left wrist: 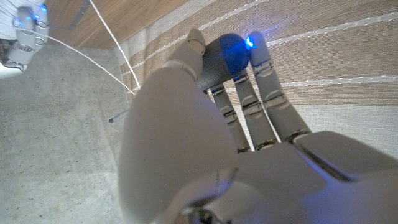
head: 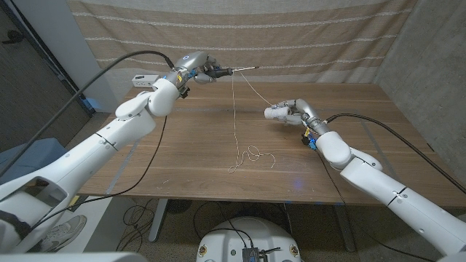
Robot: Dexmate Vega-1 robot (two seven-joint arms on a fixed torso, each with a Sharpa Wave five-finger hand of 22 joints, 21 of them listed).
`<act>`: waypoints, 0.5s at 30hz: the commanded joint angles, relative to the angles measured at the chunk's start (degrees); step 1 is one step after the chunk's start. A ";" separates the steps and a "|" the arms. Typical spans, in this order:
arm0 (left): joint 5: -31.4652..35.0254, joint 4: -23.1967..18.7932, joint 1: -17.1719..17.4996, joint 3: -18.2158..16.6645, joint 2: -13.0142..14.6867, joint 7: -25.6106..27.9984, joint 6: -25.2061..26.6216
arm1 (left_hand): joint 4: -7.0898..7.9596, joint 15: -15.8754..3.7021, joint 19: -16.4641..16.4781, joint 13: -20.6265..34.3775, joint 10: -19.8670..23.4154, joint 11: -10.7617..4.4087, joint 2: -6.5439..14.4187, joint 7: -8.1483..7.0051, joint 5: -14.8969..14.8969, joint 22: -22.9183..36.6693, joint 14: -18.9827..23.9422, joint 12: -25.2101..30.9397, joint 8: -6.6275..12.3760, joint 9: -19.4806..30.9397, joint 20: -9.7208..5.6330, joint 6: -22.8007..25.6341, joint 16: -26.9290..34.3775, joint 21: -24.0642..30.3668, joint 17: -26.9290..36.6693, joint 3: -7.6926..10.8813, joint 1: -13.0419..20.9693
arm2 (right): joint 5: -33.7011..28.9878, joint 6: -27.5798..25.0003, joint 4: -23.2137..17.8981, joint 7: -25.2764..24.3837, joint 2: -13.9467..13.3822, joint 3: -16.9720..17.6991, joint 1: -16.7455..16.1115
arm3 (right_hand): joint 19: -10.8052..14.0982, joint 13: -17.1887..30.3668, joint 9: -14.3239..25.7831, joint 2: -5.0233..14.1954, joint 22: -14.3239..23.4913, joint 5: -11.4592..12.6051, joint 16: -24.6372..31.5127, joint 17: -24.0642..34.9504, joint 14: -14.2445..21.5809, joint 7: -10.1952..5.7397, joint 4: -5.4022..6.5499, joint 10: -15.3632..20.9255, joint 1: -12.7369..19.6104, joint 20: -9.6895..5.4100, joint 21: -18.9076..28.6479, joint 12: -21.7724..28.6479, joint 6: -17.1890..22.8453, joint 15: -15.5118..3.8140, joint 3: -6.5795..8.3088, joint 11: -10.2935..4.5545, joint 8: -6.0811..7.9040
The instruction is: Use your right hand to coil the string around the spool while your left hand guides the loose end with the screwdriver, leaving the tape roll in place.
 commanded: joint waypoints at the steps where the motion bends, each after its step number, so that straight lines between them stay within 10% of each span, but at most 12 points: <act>1: 4.22 -0.22 -0.07 1.54 -0.95 2.53 3.40 | 0.42 -10.89 0.15 0.19 0.61 0.05 8.42 4.89 0.16 0.26 7.80 -0.17 0.18 0.23 -7.12 7.98 0.09 0.43 0.17 0.90 7.81 | 14.53 6.73 -0.33 15.13 -3.43 3.11 -0.45 | -4.05 2.14 0.24 8.44 -0.02 0.21 -0.11 0.25 20.72 6.27 0.32 13.26 7.92 -8.12 0.60 0.39 6.19 -16.65 0.04 3.49 -0.19; 15: 6.25 0.96 -1.16 3.85 -1.60 2.04 2.89 | 0.41 -10.84 0.08 0.36 0.72 0.08 8.38 4.80 0.14 0.20 7.79 -0.48 -0.03 0.25 -7.13 8.03 -0.09 0.59 0.23 0.96 7.77 | 29.84 19.77 6.59 32.30 -1.60 4.77 1.14 | -4.34 2.59 0.29 8.43 -0.46 0.18 -0.29 0.53 20.90 6.22 0.30 13.26 8.06 -8.09 1.45 0.34 6.16 -16.67 0.00 3.69 -0.34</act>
